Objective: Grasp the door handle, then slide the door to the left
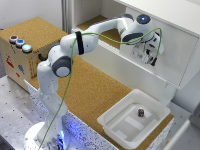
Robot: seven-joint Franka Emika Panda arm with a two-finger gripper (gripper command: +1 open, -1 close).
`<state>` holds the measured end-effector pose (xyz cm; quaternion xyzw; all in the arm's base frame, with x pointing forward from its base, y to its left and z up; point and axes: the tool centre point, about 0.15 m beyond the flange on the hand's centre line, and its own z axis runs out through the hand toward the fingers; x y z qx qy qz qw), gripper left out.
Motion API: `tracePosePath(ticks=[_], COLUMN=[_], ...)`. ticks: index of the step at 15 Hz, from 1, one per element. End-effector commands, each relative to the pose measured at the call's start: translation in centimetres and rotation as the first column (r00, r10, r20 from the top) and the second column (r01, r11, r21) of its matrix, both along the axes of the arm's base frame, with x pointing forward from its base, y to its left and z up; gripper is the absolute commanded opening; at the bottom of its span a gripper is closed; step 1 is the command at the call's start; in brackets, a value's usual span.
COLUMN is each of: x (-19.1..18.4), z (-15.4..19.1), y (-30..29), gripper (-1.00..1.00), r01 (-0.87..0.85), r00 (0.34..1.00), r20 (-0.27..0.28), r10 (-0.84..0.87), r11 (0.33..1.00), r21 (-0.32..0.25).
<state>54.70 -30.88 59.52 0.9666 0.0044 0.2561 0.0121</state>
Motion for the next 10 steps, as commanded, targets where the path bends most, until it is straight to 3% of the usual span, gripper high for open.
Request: tracePosePath(ticks=[1,3,10], x=[-0.1,-0.2,1.0], z=[-2.2,-2.4,-2.0], y=[2.1,3.1,8.1], gripper=[-1.0,-1.0,-1.0], r01=[0.04,0.036,0.101], r00=[0.998,0.998,0.994], r20=[0.052,0.059,0.049], r10=[-0.037,-0.031,-0.098], r11=[0.997,0.995,0.993], r21=[-0.061,-0.092,-0.054])
